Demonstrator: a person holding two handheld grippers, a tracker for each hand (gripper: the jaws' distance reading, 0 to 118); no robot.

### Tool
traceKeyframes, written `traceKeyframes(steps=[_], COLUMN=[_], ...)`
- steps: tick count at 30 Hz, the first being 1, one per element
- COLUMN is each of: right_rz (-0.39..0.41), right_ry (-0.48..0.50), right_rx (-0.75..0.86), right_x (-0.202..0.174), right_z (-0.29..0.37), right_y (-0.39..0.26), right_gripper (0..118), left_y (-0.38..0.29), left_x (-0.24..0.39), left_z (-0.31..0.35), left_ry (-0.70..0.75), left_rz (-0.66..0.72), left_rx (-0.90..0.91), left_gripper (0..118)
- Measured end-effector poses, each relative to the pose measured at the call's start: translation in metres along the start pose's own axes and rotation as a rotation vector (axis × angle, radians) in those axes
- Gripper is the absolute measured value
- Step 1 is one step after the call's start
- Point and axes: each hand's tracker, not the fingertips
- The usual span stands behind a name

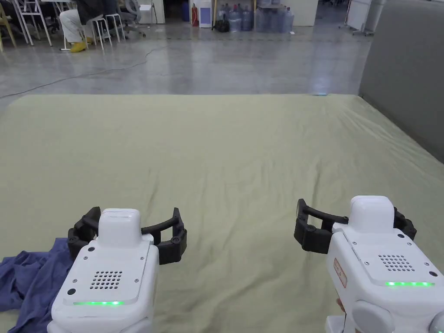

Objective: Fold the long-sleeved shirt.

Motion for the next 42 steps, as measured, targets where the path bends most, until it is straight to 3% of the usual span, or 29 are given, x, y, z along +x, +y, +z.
traceKeyframes(steps=[8,14,42], right_rz=[0.057,0.022,0.016], right_ry=[-0.035,-0.028,-0.013], right_rx=[-0.015,-0.014,-0.019], right_x=[-0.0032,0.0000,-0.0001], right_z=[0.0003,0.0004,0.0028], right_y=[-0.0007,0.0002,0.0003], right_gripper=[118,118,118], left_y=[0.0008,0.0009,0.0022], left_x=[0.0008,0.0030,0.0010], left_z=[0.0003,0.0006,0.0029], left_ry=[0.010,-0.004,0.008], left_rz=[-0.013,-0.017,-0.008], left_rx=[-0.005,-0.002,-0.003], left_gripper=[118,118,118])
